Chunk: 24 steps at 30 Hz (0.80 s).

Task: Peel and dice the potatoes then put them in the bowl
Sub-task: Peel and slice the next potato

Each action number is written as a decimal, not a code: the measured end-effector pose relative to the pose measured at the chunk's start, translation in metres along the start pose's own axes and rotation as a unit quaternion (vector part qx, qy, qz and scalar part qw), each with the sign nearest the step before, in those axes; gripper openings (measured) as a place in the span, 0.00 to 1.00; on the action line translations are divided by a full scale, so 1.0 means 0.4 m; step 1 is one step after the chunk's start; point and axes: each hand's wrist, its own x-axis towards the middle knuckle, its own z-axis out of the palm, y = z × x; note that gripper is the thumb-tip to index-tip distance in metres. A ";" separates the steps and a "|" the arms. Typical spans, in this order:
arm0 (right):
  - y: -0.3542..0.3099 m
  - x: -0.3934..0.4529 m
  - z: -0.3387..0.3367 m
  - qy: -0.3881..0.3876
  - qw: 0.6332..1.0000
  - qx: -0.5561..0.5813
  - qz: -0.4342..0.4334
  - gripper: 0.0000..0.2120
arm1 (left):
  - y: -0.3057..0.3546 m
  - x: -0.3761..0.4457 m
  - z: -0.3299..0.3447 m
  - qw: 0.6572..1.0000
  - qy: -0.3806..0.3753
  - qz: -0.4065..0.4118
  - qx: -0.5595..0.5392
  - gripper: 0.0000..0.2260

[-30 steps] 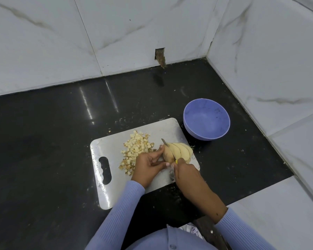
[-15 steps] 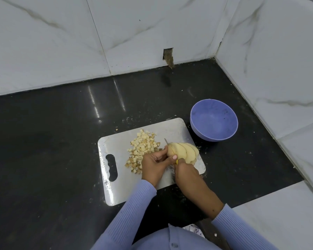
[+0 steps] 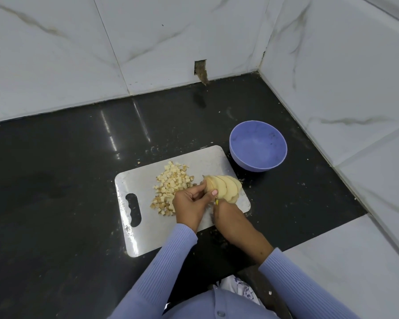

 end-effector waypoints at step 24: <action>0.020 -0.033 0.022 0.005 0.999 0.025 0.033 0.12 | 0.005 -0.020 0.022 0.997 0.044 0.050 0.046 0.19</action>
